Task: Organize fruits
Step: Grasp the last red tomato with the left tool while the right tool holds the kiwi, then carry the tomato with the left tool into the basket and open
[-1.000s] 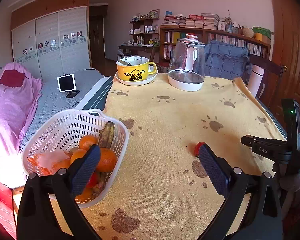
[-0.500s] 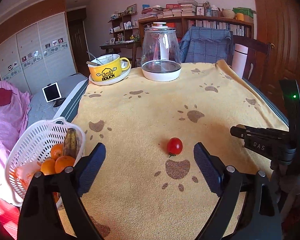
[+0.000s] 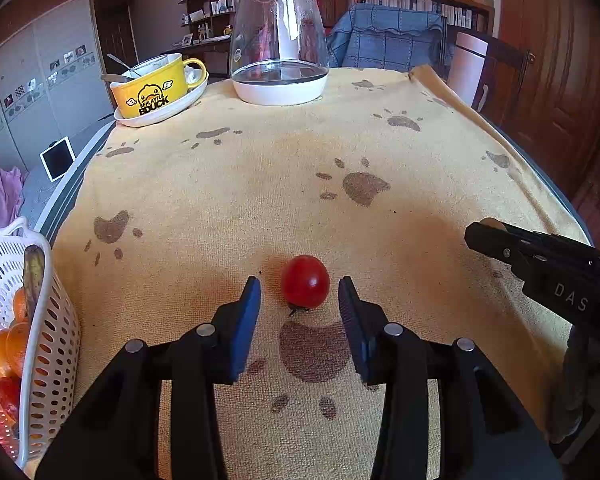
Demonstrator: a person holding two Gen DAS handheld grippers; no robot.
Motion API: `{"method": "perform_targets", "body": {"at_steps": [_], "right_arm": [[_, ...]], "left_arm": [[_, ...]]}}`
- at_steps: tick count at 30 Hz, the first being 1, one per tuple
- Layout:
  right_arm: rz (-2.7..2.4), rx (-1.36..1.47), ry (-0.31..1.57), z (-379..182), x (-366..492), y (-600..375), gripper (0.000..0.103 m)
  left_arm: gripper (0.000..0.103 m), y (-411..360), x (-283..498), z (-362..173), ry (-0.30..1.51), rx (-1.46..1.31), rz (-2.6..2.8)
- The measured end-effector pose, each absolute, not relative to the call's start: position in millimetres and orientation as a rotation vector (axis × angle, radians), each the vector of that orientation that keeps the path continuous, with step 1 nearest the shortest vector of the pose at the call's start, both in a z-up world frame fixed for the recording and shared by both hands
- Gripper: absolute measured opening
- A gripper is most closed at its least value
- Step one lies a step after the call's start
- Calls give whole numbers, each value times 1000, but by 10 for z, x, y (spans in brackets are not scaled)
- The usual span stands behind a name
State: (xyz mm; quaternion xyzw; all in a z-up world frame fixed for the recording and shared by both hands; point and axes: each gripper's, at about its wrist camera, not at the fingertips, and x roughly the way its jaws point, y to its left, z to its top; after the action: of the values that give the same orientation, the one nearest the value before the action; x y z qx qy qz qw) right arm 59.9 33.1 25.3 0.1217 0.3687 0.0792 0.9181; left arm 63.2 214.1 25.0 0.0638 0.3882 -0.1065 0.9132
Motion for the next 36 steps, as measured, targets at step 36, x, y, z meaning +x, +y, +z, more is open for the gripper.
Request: {"method": "perform_targets", "body": {"at_steps": [36], "right_arm": [[178,254,734,268,566,332,25]], "left_arm": [[28,2378,351,644,696,43,-153]]}}
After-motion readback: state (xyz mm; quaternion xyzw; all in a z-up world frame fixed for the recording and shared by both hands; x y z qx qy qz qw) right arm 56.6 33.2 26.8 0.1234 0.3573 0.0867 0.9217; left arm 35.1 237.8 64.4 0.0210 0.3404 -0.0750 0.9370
